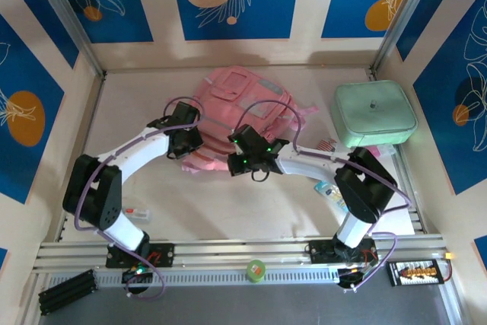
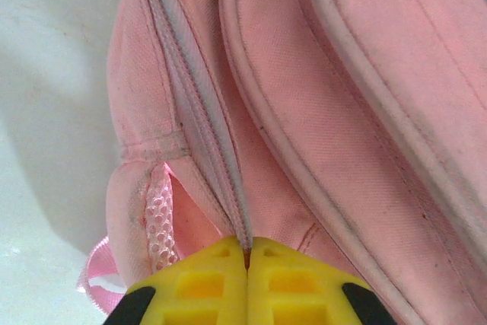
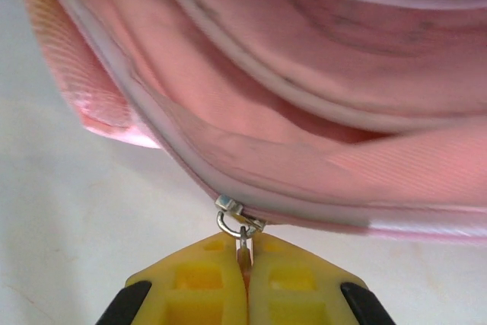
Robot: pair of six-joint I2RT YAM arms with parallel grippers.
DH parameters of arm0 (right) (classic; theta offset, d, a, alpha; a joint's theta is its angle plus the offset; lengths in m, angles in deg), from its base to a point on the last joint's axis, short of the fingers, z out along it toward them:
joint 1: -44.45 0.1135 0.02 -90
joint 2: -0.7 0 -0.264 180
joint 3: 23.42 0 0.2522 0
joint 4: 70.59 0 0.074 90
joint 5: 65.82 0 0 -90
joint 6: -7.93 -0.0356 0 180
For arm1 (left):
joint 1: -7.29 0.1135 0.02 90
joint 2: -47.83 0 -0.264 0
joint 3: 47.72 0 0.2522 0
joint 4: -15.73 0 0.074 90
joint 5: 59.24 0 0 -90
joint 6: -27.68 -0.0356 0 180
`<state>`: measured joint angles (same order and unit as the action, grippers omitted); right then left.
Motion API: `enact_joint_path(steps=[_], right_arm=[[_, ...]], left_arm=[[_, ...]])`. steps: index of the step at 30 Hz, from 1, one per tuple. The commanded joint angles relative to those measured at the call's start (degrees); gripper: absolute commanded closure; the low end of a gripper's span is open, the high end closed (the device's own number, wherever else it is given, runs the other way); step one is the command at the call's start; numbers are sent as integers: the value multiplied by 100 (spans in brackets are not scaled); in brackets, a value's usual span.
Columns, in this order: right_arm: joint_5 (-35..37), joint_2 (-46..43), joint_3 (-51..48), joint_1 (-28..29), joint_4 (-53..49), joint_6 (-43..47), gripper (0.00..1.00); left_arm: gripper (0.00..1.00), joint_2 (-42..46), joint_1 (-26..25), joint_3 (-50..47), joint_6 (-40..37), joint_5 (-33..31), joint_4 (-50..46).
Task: Pack the student bag
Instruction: Zip the student bag at the center of the table.
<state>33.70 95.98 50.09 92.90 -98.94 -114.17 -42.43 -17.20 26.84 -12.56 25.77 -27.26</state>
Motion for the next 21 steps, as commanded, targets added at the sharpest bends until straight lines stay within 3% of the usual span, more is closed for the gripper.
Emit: enact_joint_path(steps=[1, 9, 15, 21], right_arm=[[439, -378, -229, -212, -720, -151, 100], [425, -582, -436, -901, -697, -20, 100], [-3, -326, -323, -1509, -630, 480, 100], [82, 55, 12, -2100, -901, 765, 100]], left_arm=[[100, 266, 144, -87, -166, -395, -89], [100, 456, 240, -181, -227, -382, -126], [100, 492, 337, -294, -402, -215, -217], [100, 492, 430, -434, -567, -120, -309]])
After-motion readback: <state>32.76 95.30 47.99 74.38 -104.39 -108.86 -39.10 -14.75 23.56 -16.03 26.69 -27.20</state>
